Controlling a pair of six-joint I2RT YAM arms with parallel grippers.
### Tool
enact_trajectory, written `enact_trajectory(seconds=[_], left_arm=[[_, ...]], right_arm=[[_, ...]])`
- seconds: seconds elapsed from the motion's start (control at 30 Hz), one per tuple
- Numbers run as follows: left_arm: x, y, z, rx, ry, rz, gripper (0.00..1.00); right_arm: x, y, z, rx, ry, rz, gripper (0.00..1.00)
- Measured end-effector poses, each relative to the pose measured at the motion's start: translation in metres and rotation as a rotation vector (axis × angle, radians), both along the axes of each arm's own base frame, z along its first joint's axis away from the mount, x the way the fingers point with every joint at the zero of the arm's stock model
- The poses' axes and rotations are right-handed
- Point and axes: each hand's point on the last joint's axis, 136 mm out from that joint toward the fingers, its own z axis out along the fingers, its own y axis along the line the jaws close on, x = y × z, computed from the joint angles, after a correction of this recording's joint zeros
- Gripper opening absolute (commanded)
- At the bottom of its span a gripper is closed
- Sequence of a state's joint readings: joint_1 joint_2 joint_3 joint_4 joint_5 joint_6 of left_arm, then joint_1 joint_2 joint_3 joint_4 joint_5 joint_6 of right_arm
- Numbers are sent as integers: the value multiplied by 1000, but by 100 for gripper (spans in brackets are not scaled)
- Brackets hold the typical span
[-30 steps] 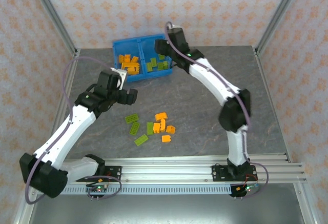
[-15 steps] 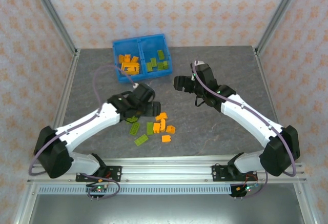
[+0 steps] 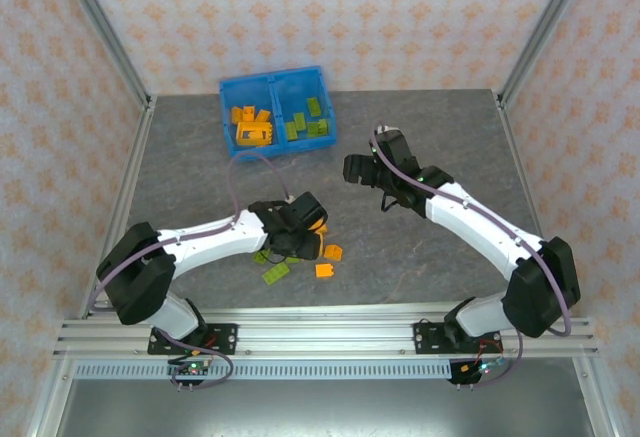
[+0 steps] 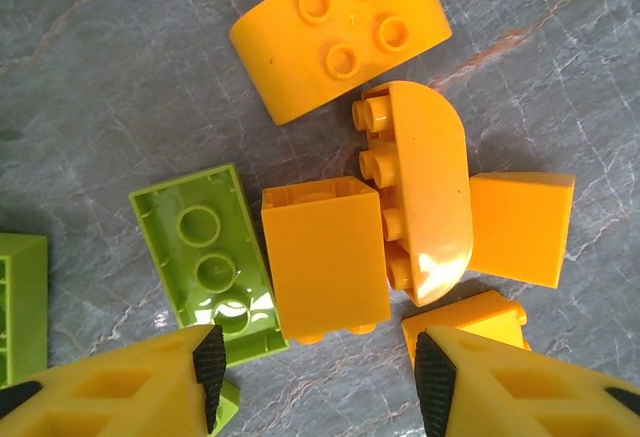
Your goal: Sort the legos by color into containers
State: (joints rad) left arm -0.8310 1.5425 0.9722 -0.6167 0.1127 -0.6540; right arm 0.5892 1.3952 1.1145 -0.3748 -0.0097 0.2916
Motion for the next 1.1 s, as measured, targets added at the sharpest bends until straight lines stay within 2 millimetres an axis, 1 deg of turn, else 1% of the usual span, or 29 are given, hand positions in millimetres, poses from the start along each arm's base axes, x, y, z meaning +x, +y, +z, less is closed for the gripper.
enact_trajectory(seconds=[0.13, 0.37, 0.43, 0.53, 0.8, 0.9, 1.03, 1.1], left_arm=[[1, -5, -8, -1, 10, -14, 55], [5, -9, -15, -2, 6, -30, 53], [4, -9, -18, 2, 11, -30, 51], [6, -11, -18, -6, 2, -30, 45], [10, -8, -19, 16, -20, -40, 39], [12, -5, -20, 33, -34, -47, 40], [12, -1, -23, 58, -40, -67, 48], [9, 2, -29, 77, -27, -86, 50]], right_arm=[[-1, -2, -2, -8, 7, -9, 91], [-3, -6, -5, -26, 20, -17, 91], [-3, -7, -6, -29, 21, -19, 91], [-3, -8, -5, -35, 23, -23, 92], [-4, -9, -4, -41, 24, -27, 92], [-4, -10, -5, -46, 26, -30, 92], [-4, -11, -5, -47, 26, -32, 92], [-4, -11, -5, -47, 26, -32, 92]])
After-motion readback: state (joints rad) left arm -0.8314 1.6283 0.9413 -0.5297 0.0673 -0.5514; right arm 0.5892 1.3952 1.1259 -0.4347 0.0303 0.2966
